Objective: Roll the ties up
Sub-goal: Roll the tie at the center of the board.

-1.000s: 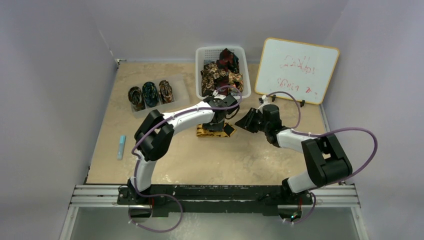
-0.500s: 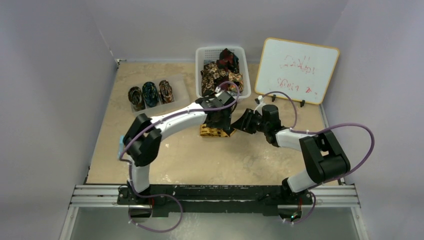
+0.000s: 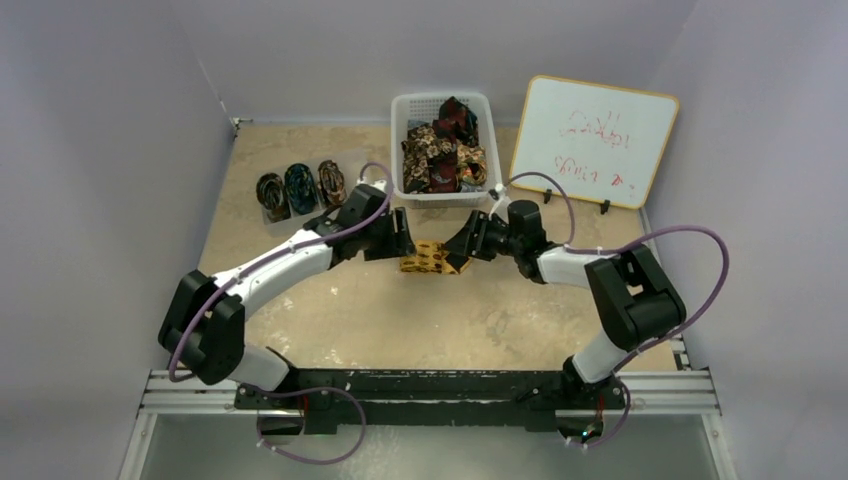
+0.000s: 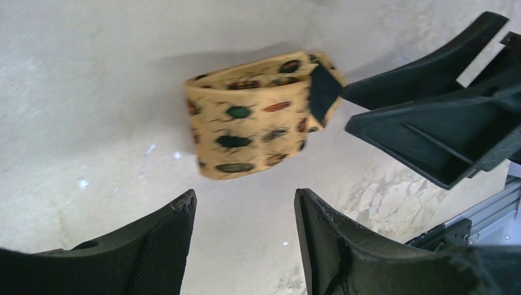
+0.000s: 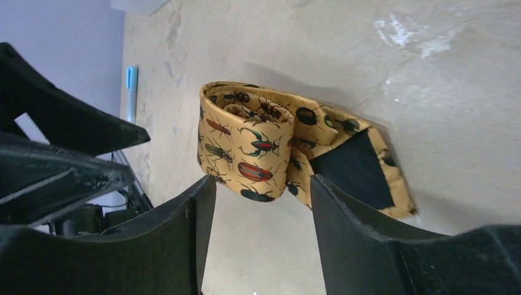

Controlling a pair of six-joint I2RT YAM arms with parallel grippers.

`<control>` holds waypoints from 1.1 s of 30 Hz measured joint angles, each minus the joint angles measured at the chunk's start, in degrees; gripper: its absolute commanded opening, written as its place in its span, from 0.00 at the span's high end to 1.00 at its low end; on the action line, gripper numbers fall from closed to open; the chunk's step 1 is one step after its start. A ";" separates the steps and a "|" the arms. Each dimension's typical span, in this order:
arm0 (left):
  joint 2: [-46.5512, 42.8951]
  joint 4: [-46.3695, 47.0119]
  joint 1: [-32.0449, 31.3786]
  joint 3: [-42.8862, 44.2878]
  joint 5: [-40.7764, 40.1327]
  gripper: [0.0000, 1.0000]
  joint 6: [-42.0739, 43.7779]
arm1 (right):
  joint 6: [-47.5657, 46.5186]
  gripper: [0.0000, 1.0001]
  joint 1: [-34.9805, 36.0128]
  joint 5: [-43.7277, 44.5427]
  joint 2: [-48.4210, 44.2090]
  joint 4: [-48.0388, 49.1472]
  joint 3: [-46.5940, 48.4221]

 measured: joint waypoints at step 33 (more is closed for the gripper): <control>4.33 28.70 13.29 -17.62 25.29 0.42 -2.27 | -3.67 0.75 3.96 0.92 12.90 -3.74 8.94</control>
